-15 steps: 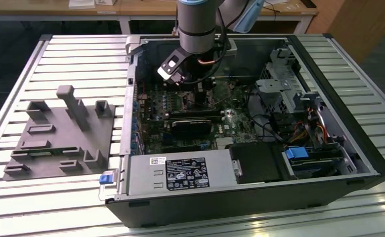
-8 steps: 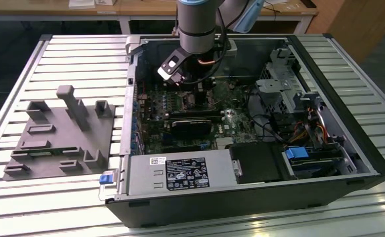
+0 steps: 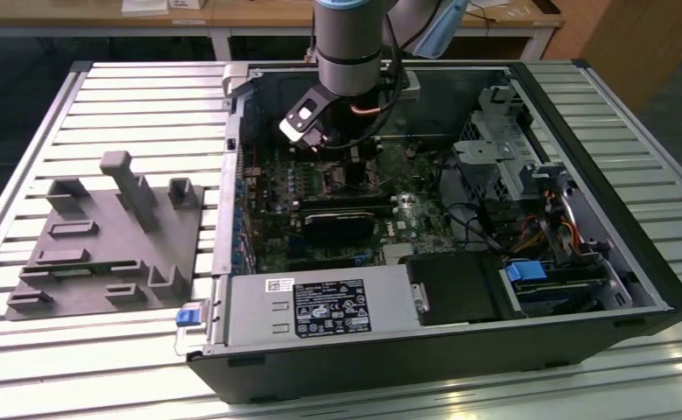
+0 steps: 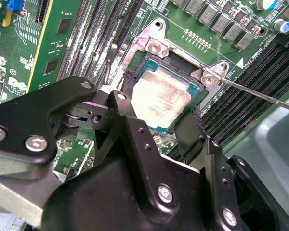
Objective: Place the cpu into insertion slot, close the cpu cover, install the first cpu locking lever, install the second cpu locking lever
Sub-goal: 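Place the cpu into insertion slot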
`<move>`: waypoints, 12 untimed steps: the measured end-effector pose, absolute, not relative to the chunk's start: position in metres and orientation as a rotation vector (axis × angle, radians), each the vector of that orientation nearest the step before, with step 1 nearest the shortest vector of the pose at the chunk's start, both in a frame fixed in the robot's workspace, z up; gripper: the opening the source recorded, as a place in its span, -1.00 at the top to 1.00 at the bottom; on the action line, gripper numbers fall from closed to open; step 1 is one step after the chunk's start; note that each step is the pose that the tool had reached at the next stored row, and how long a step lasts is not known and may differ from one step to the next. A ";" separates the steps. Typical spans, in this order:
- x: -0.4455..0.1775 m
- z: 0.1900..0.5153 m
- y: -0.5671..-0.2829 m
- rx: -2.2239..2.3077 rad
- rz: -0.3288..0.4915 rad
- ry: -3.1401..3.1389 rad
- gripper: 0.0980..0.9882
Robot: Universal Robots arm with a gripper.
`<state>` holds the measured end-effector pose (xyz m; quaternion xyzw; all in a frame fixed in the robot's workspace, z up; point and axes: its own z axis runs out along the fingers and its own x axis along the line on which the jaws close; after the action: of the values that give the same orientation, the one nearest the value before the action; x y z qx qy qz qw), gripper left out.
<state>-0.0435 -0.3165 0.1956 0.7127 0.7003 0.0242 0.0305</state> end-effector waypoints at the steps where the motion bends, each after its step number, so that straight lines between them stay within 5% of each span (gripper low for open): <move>1: -0.043 0.196 -0.316 2.197 0.075 2.158 -0.16; 9: -0.043 0.203 -0.316 2.198 0.073 2.159 -0.13; 12: -0.043 0.204 -0.316 2.198 0.071 2.160 0.29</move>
<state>-0.0429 -0.3165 0.2043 0.7127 0.7005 0.0230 0.0293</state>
